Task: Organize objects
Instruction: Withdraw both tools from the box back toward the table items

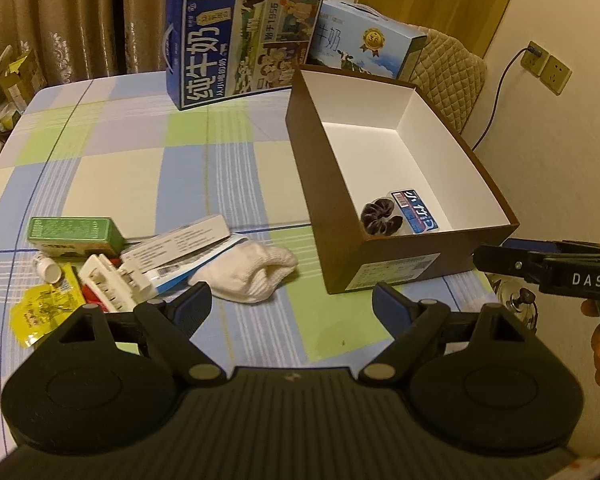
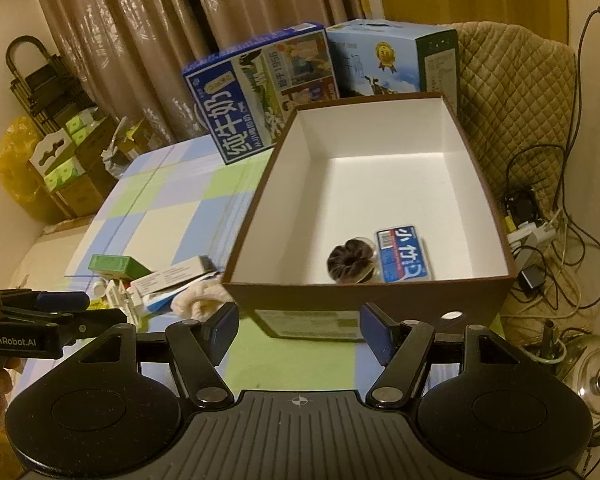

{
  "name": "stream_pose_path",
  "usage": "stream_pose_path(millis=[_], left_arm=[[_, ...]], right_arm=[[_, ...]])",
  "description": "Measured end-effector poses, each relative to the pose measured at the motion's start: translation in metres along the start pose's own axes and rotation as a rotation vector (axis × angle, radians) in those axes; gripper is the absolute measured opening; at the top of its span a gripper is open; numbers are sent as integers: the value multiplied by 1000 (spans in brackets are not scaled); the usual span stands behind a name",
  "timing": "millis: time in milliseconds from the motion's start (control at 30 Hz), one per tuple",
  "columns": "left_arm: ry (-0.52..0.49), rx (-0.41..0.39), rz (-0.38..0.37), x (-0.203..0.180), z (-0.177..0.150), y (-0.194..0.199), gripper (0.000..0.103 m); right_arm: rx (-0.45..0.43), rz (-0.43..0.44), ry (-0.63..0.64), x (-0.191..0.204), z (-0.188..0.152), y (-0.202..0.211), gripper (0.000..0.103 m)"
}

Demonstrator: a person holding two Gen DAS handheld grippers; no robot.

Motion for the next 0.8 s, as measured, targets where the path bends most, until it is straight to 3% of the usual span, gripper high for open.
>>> stream_pose_path(millis=[467,800], left_arm=[[25,-7,9,44,-16,23,85],[75,3,61,97,-34,42,85]], right_arm=[[14,4,15,43,-15,-9,65],[77,47,33,87,-41,-33,65]])
Point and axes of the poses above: each gripper's, at about its wrist camera, not at the fingertips, and y roughly against the way its jaws point, x to its left, z to its top, the point moved 10 cm from there along -y, roughly the way its jaws point, and after that the axes turned 4 degrees about -x, right-handed, at the moved point
